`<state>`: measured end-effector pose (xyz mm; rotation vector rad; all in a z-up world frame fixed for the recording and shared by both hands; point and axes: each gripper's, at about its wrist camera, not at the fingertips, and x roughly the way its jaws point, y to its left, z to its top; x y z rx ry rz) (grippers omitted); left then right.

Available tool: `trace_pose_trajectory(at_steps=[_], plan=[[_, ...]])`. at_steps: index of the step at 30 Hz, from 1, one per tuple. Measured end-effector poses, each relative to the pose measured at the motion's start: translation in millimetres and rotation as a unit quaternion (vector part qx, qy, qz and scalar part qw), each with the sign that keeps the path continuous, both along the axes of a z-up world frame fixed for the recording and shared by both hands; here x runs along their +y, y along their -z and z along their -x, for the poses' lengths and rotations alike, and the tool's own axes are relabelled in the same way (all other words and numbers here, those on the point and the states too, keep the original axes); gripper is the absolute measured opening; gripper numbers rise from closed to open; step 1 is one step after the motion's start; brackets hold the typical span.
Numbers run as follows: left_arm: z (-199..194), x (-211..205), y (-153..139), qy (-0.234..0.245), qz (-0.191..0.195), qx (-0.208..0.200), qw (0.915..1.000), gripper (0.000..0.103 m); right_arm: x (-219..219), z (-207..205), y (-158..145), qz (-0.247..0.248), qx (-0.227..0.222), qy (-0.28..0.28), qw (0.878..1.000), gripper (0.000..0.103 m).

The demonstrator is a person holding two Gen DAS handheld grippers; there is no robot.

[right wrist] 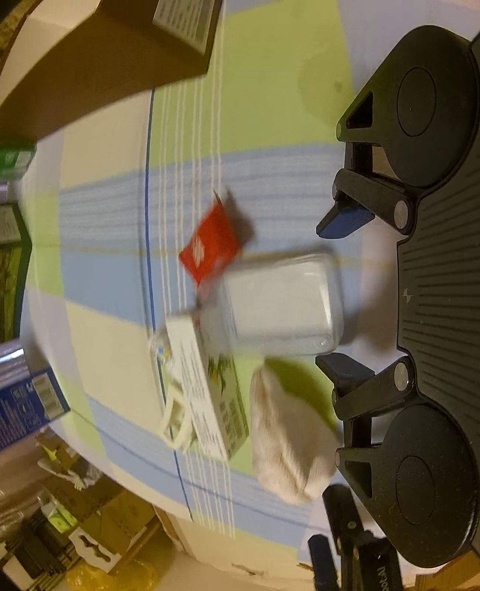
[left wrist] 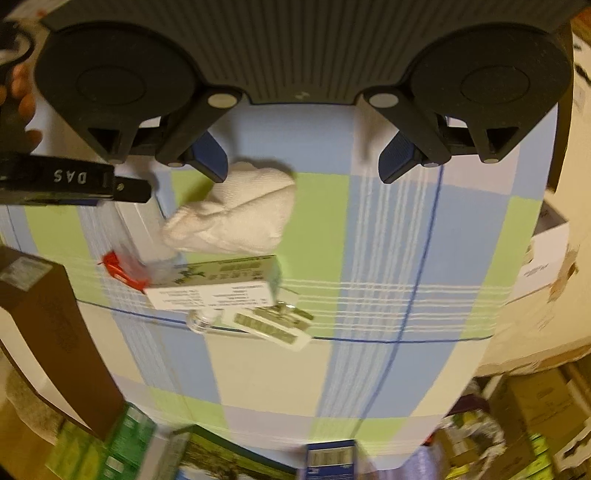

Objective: Organize objects
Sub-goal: 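Grasp the white cloth bag with the left tool while the right tool grasps the clear plastic case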

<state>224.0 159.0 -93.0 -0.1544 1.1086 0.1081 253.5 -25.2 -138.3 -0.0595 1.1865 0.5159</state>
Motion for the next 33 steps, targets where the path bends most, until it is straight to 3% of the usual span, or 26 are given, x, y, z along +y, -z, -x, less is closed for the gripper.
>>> trace_pose_trajectory(at_steps=[10,15,19,24,33], plan=[[-22.4,-34.2,10.9,0.107,-0.025,-0.022,0.9937,0.086,-53.7,-1.3,-5.2,0.001,-0.006,0.022,1.000,0.066],[-34.4,-45.8,20.7,0.130,-0.053,-0.033,0.9896,0.082,-63.1,2.5,-8.5,-0.001,-0.015,0.016,1.000,0.066],[-38.4,-51.0,25.8,0.132,-0.062,-0.038,0.9885,0.069,-61.1,0.9,-10.5,-0.006,-0.027,0.004,1.000,0.066],[-31.1,-43.7,26.0,0.121,-0.065,-0.043,0.9896,0.038,-54.3,-4.7,-15.0,-0.008,-0.048,-0.028,0.998,0.067],[-3.3,-9.1,20.1,0.047,-0.050,-0.022,0.9974,0.035,-24.8,-11.5,-14.4,-0.020,-0.095,-0.139,0.985,0.068]])
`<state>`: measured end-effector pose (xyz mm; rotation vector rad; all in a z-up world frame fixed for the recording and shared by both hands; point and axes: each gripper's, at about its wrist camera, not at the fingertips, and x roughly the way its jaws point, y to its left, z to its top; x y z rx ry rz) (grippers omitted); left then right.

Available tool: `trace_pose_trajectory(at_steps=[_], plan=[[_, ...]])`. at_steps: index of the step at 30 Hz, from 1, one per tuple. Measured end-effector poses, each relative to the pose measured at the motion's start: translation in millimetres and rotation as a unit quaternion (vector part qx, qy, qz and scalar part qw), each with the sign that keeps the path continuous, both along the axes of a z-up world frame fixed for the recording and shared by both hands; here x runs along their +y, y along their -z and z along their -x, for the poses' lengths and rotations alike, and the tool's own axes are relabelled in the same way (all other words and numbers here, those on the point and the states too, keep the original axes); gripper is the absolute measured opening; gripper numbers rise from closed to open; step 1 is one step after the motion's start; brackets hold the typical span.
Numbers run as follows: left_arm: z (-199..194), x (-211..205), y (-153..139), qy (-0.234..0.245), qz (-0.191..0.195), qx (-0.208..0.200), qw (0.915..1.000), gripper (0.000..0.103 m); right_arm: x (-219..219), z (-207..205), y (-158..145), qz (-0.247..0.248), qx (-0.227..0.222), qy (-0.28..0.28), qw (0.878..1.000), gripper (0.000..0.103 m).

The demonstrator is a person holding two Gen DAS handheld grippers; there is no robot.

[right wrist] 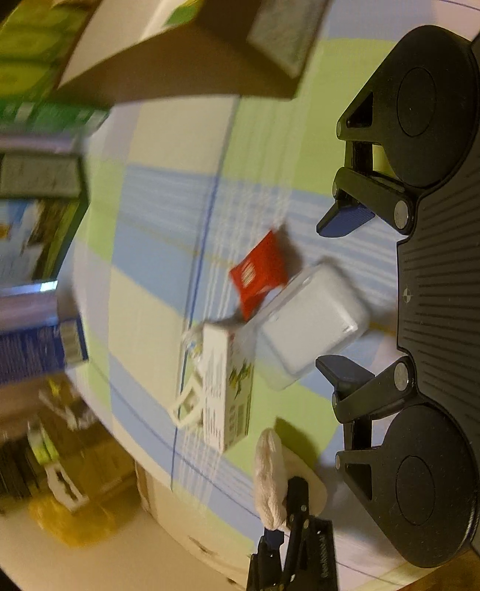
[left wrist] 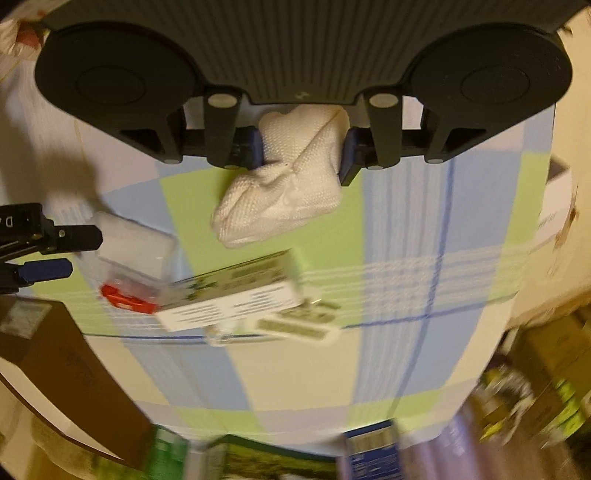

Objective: Organize objects
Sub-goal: 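Grasp the white cloth bag with the left tool while the right tool grasps the clear plastic case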

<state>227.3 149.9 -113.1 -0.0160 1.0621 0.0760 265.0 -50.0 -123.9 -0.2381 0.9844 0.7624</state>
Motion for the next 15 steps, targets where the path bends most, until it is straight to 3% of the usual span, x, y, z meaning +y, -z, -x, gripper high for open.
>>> trace_pose_trajectory(at_steps=[6,10,12,15], plan=[[14.4,21.0,-4.0,-0.045,0.009,0.014,0.9988,0.036,22.8,1.8,9.4,0.003,-0.022,-0.070,0.997,0.068],[16.5,19.9,-4.5,-0.047,0.013,0.015,0.9987,0.039,37.0,11.1,12.9,0.018,-0.019,-0.113,0.993,0.068],[15.2,17.0,-4.3,-0.043,0.010,0.011,0.9990,0.049,43.7,14.1,15.1,0.030,-0.030,-0.119,0.992,0.068],[9.5,14.0,-2.3,-0.039,0.007,0.009,0.9992,0.052,53.1,13.6,20.1,0.040,-0.032,-0.123,0.991,0.068]])
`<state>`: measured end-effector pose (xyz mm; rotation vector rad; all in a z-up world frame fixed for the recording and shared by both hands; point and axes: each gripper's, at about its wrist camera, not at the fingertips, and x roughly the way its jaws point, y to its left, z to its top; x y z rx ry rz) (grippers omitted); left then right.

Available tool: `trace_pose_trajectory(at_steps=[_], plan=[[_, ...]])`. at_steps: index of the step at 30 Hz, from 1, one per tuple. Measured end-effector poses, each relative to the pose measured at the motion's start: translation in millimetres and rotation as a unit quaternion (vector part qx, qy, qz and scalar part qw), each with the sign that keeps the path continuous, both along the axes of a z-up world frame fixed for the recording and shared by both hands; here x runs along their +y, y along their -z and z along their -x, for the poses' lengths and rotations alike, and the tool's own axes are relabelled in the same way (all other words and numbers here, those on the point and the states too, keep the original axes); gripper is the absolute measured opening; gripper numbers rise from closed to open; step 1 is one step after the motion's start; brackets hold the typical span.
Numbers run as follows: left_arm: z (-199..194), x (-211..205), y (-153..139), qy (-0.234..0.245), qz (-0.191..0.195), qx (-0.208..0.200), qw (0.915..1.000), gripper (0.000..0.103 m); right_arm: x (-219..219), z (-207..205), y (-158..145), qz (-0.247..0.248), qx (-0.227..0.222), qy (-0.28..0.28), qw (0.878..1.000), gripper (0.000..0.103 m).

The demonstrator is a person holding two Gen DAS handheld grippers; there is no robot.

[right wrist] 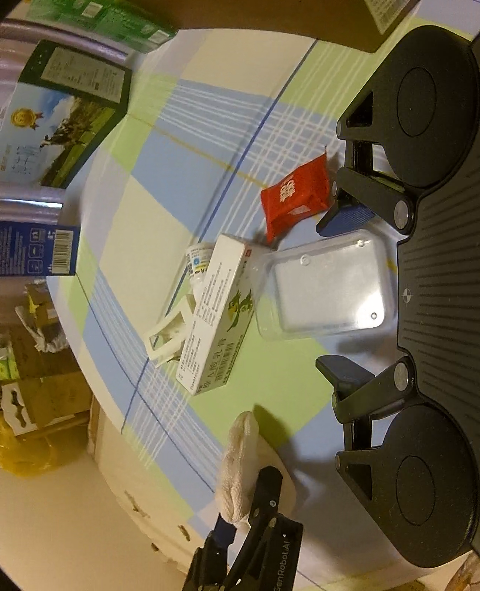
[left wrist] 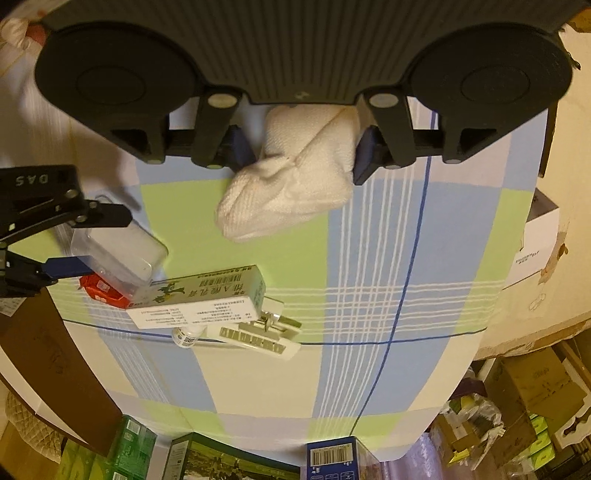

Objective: Organize objects
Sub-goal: 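Grasp the white cloth bag with the left tool while the right tool grasps the clear plastic case, then carry the cloth bag with the left tool while the right tool carries the clear case to the brown box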

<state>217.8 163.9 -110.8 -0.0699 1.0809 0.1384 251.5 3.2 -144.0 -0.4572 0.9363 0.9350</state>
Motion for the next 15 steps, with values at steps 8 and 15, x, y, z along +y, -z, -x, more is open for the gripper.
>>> trace_pose_trajectory(at_steps=[8,15], plan=[[-12.0,-0.2,5.5,-0.006,-0.009,0.004,0.9999,0.047,7.7,-3.0,7.2,0.013,-0.013,0.007,1.000,0.055],[-9.6,-3.5,2.4,-0.013,-0.010,0.003,0.9999,0.038,1.1,0.8,3.8,0.006,0.008,0.021,1.000,0.054]])
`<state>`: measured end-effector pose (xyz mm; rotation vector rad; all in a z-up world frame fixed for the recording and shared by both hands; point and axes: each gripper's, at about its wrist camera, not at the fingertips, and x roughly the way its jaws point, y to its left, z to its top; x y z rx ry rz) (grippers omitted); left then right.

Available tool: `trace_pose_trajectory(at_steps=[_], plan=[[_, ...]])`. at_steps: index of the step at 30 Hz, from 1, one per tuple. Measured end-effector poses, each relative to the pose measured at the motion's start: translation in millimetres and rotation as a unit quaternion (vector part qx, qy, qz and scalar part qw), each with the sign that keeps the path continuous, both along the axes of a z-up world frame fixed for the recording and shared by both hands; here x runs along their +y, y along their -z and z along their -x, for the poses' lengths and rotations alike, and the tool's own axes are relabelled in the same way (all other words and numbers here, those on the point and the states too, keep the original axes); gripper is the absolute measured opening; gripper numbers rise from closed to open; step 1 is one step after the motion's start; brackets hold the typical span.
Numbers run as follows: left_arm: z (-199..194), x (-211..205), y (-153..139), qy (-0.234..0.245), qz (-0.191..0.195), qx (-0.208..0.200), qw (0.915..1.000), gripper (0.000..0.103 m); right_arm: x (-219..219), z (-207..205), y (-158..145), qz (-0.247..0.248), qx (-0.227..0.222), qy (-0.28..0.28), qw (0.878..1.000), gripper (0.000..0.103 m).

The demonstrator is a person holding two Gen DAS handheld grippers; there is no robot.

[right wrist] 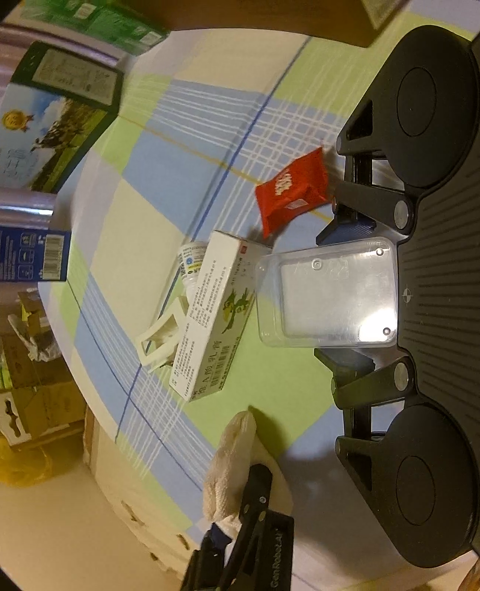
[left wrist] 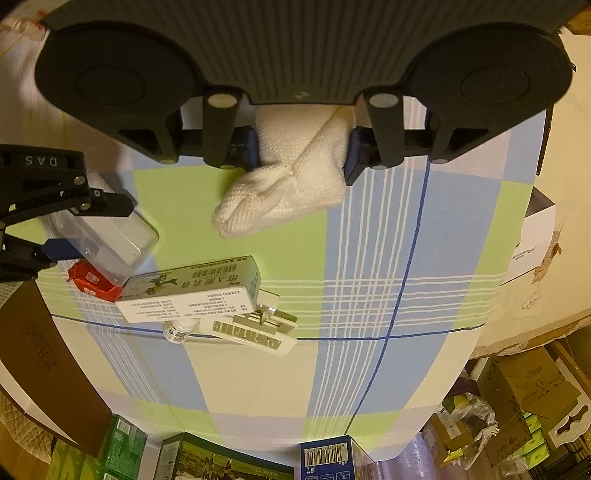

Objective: Organize objects
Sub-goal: 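Carry the cloth bag with the left tool while the right tool carries the clear case to the brown box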

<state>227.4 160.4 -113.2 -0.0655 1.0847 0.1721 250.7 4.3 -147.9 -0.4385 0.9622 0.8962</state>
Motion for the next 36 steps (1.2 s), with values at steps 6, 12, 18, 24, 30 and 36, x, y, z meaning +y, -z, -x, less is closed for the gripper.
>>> trace_pose_trajectory(at_steps=[6,12,18,24,30,36], plan=[[3.0,-11.6,-5.8,0.007,0.012,0.002,0.9999,0.037,-14.3,3.7,-13.1,-0.019,0.015,0.021,1.000,0.054],[3.6,-29.0,-15.8,0.019,0.017,-0.003,0.9997,0.037,-33.4,6.0,-28.5,-0.032,0.020,0.044,0.998,0.054],[2.9,-47.6,-29.3,0.033,0.024,-0.015,0.9990,0.037,-57.8,10.0,-42.7,-0.043,0.020,0.067,0.997,0.054],[-1.1,-74.5,-45.3,0.061,0.030,-0.031,0.9972,0.037,-88.6,11.8,-58.6,-0.059,0.020,0.095,0.994,0.054],[-10.6,-105.8,-59.3,0.096,0.035,-0.046,0.9937,0.037,-122.2,10.2,-74.7,-0.073,0.017,0.126,0.989,0.054],[-22.8,-137.4,-68.8,0.128,0.038,-0.056,0.9894,0.037,-154.0,5.2,-87.2,-0.081,0.012,0.159,0.984,0.054]])
